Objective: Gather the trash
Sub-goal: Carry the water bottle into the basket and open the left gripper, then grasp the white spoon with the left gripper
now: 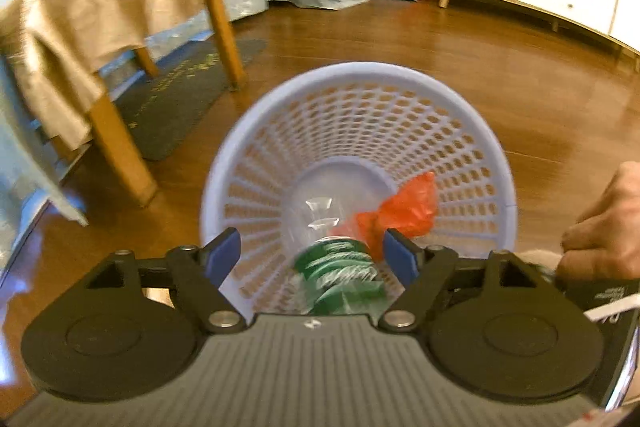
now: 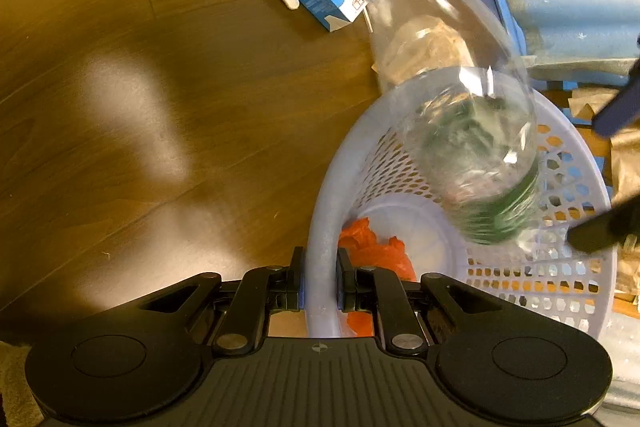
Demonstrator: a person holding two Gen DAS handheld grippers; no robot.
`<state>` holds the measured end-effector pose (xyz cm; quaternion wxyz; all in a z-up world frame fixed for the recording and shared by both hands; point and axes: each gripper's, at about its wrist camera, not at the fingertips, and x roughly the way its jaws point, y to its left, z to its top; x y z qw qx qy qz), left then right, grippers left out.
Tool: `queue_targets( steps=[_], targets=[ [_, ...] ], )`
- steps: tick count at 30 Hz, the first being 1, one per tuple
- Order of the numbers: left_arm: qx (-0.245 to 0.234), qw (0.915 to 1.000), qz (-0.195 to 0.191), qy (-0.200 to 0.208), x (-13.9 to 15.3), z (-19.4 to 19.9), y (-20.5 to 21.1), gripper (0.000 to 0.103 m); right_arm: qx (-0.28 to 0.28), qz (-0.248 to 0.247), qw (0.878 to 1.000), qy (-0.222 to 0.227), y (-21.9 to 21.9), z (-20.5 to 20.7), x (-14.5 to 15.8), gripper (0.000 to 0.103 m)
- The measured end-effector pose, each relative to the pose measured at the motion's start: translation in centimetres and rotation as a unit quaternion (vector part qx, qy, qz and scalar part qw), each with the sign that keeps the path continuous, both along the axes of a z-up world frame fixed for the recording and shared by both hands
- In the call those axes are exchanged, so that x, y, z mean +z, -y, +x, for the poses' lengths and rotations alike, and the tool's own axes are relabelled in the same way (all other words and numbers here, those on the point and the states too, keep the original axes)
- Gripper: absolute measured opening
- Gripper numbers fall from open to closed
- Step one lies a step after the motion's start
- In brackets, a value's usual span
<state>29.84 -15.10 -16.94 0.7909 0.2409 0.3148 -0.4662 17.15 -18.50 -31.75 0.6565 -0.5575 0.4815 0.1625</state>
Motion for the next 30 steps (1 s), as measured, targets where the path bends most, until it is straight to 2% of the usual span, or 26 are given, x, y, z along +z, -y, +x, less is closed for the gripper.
queue_targets(
  steps=[7,13,17,21,30],
  targets=[
    [0.036,0.9993,-0.005,-0.003,0.0,1.2,-2.5,0.075,-0.004,-0.001,1.0,0.001,0.0,0.1,0.1,0.01],
    [0.076,0.9971,0.008,0.008,-0.4,2.0,-6.2,0.075,-0.003,-0.001,1.0,0.001,0.1,0.0,0.3,0.01],
    [0.111,0.9932,0.029,0.017,-1.7,2.1,-9.7,0.075,-0.004,-0.002,1.0,0.001,0.0,0.0,0.2,0.01],
    [0.148,0.9879,0.045,0.001,-3.2,2.3,-13.1,0.075,-0.003,-0.002,1.0,0.0,0.0,0.0,0.2,0.01],
    [0.191,0.9791,0.069,-0.006,-6.5,0.5,-18.1,0.075,-0.002,-0.004,1.0,-0.002,0.0,0.0,0.2,0.01]
  ],
)
